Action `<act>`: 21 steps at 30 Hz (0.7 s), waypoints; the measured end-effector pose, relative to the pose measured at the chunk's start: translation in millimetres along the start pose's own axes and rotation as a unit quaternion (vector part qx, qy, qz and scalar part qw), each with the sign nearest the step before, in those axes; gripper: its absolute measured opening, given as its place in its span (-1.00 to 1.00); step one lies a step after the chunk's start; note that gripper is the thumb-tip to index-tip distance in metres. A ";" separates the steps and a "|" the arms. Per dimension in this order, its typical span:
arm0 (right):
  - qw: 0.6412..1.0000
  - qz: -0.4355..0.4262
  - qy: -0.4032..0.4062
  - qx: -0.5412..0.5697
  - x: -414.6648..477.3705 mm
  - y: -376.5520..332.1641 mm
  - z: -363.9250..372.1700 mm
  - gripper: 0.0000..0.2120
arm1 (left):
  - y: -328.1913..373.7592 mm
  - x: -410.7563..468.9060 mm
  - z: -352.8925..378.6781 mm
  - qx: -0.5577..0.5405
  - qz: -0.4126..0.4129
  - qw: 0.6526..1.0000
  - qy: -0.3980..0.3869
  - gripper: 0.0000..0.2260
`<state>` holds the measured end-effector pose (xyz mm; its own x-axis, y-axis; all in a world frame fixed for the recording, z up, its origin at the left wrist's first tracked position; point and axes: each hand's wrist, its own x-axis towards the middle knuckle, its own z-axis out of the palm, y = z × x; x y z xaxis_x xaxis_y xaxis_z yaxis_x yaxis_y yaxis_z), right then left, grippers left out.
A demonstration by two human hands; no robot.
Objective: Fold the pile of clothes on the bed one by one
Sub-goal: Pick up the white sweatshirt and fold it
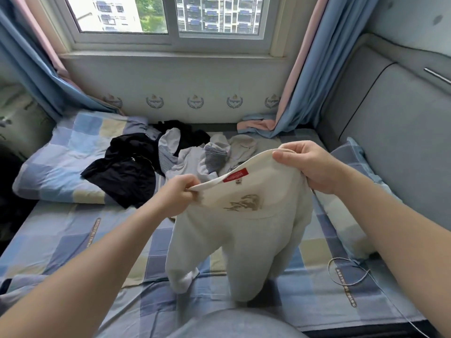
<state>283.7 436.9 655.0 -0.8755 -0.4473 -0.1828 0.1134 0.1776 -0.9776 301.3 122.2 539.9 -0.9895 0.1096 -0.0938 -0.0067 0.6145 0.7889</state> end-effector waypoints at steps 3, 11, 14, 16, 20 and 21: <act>0.987 0.008 0.042 -0.155 4.7 11.0 -16.6 -0.82 | 0.0 4.5 -9.1 -0.042 -0.005 0.999 -0.004 -0.71; 0.888 0.033 0.114 -0.444 29.3 54.1 -24.9 -0.88 | -5.5 8.6 -13.2 0.220 -0.031 0.975 0.029 -0.79; 0.879 0.031 0.135 -0.456 35.5 65.8 -19.0 -0.97 | -25.5 5.3 -17.4 0.225 -0.073 0.971 0.034 -0.82; 0.883 0.054 0.140 -0.444 37.4 75.2 -14.4 -0.93 | -41.4 3.0 -23.5 0.195 -0.092 0.976 0.034 -0.81; 0.916 0.134 0.088 -0.368 39.4 99.9 3.0 -0.68 | -66.6 -4.5 -36.1 0.081 -0.111 0.990 0.032 -0.82; 0.934 0.149 0.089 -0.311 40.4 103.9 11.8 -0.65 | -71.1 -7.4 -39.3 0.063 -0.107 0.991 0.040 -0.82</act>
<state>265.7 426.9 544.9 -0.9191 -0.1542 -0.3625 0.1175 0.7710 -0.6259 303.5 47.0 508.3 -0.9756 -0.0932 -0.1989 -0.2052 0.7100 0.6736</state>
